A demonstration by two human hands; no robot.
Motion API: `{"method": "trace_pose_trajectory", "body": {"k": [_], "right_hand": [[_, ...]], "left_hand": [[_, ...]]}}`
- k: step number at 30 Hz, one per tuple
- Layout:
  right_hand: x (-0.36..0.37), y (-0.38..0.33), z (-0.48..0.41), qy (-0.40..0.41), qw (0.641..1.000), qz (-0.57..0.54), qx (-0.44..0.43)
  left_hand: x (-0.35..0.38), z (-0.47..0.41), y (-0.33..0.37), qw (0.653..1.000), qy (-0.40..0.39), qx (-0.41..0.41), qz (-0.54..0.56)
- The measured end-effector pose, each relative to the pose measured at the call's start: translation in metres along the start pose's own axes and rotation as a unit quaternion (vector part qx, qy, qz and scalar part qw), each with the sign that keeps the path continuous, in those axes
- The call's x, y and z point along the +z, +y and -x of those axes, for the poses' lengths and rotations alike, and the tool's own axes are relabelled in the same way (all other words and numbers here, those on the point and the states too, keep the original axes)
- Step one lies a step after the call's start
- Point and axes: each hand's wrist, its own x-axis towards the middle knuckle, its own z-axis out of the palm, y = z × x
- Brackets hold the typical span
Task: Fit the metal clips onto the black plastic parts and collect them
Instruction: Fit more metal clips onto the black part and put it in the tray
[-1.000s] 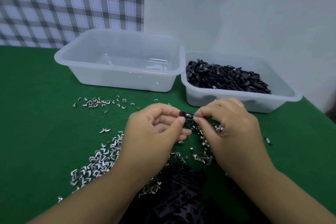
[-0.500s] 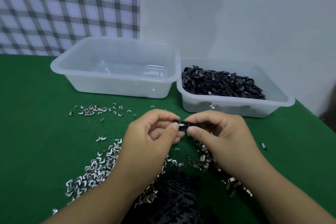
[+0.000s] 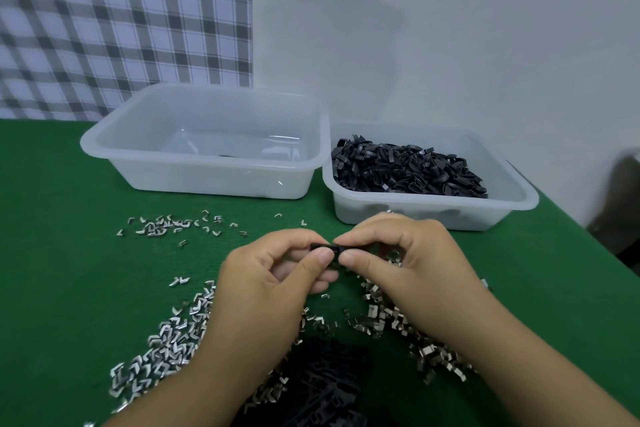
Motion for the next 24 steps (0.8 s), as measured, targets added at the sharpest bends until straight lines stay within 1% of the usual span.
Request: {"method": "trace_pose_trajectory", "body": {"k": [1,3,5,6,8,10,13,19,21,22,24], "right_hand": [[-0.006,-0.003,-0.005,0.008,1.000,-0.004,0.004],[-0.021,-0.003,-0.024,0.063,0.998,0.018,0.021],[-0.035,0.005,-0.051,0.104,0.987,0.107,0.064],[-0.040,0.011,-0.065,0.098,0.977,0.162,0.095],[-0.046,0.022,-0.090,0.051,0.957,0.247,0.144],[-0.046,0.030,-0.106,-0.003,0.945,0.283,0.161],[-0.043,0.034,-0.117,-0.054,0.935,0.318,0.150],[-0.040,0.035,-0.128,-0.084,0.923,0.357,0.116],[-0.040,0.035,-0.127,-0.070,0.922,0.366,0.104],[-0.039,0.035,-0.125,-0.046,0.926,0.363,0.097],[-0.040,0.031,-0.118,0.029,0.938,0.337,0.070]], "left_hand": [[0.000,0.000,0.000,1.000,0.008,-0.006,0.001],[-0.001,-0.001,0.000,1.000,0.023,-0.018,0.000],[-0.002,-0.001,-0.001,0.999,0.028,-0.026,-0.005],[-0.002,-0.001,-0.001,0.999,0.025,-0.029,-0.009],[-0.002,-0.002,0.000,0.999,0.023,-0.033,-0.015],[-0.002,-0.002,0.000,0.999,0.024,-0.035,-0.015],[-0.003,-0.003,-0.001,0.999,0.026,-0.039,-0.012],[-0.004,-0.003,-0.002,0.999,0.023,-0.044,-0.012],[-0.004,-0.003,-0.001,0.999,0.023,-0.042,-0.016],[-0.004,-0.003,-0.001,0.999,0.024,-0.042,-0.018],[-0.004,-0.003,0.000,0.999,0.030,-0.042,-0.018]]}}
